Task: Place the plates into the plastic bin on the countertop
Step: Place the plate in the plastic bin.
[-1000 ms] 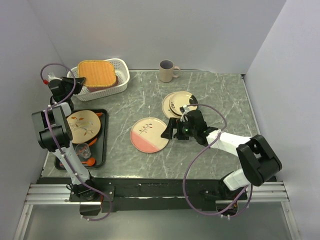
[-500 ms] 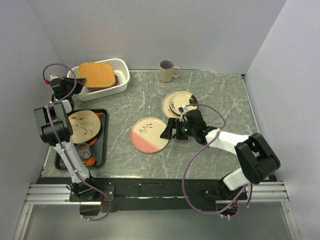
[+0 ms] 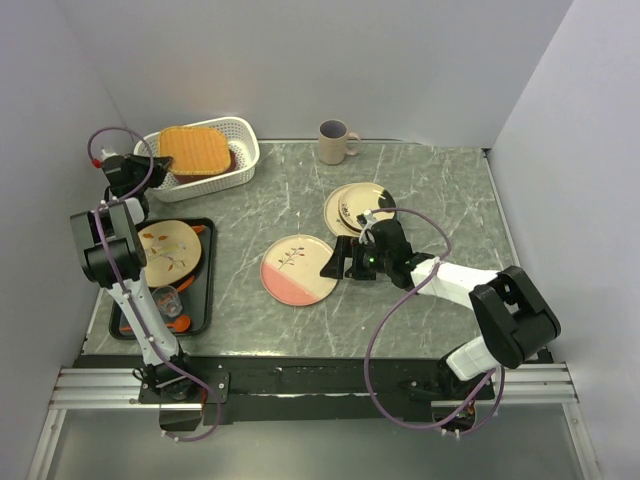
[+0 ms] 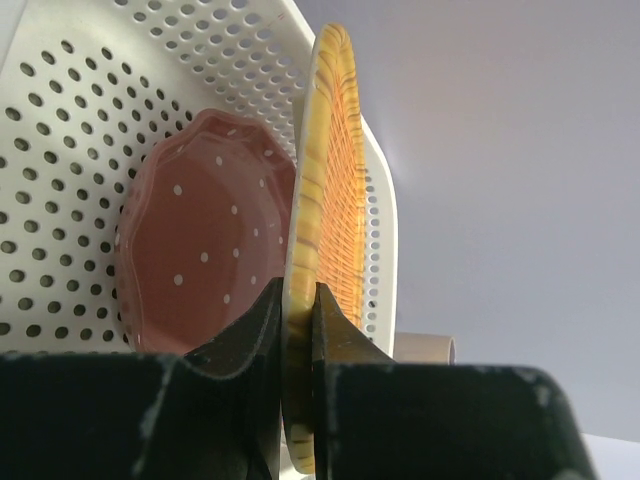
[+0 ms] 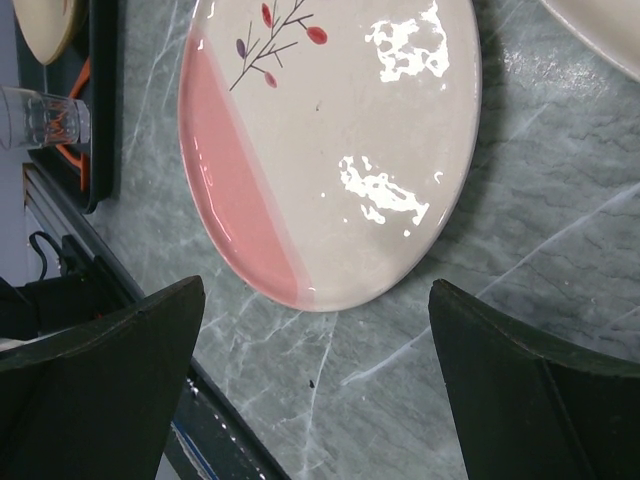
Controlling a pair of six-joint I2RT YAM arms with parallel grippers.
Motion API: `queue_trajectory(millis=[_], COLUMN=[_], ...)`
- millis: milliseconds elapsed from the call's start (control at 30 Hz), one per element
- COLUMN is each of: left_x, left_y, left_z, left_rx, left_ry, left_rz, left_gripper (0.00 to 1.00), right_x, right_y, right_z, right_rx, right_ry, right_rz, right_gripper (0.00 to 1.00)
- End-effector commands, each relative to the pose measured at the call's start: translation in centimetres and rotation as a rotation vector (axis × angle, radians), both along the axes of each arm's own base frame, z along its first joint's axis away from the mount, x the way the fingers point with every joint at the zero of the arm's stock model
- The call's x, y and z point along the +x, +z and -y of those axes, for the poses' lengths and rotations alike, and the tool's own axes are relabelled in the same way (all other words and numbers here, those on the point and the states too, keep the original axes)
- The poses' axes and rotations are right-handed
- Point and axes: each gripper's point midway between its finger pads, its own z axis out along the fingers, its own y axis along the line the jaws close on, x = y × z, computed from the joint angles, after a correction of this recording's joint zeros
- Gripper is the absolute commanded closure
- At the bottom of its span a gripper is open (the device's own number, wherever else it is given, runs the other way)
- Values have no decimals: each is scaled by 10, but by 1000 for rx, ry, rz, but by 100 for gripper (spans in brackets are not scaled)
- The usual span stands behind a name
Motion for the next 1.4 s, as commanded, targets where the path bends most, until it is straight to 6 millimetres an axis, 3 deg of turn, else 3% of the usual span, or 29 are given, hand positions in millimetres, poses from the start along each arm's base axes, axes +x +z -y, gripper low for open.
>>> queue_trajectory(millis=[0, 500, 1067, 1367], left_x=[13, 26, 26, 24], left_y=[47, 30, 20, 19], left_z=[4, 21, 16, 14], left_rx=[46, 69, 119, 127], left_ry=[-39, -96, -52, -36], left_rz=[135, 105, 32, 15], left_gripper=[99, 99, 99, 89], right_x=[8, 7, 7, 6], right_y=[17, 19, 18, 19], right_z=[-11, -14, -13, -13], right_rx=[36, 49, 34, 35], right_ry=[26, 34, 39, 38], right_rz=[53, 47, 51, 51], right_gripper=[0, 0, 0, 0])
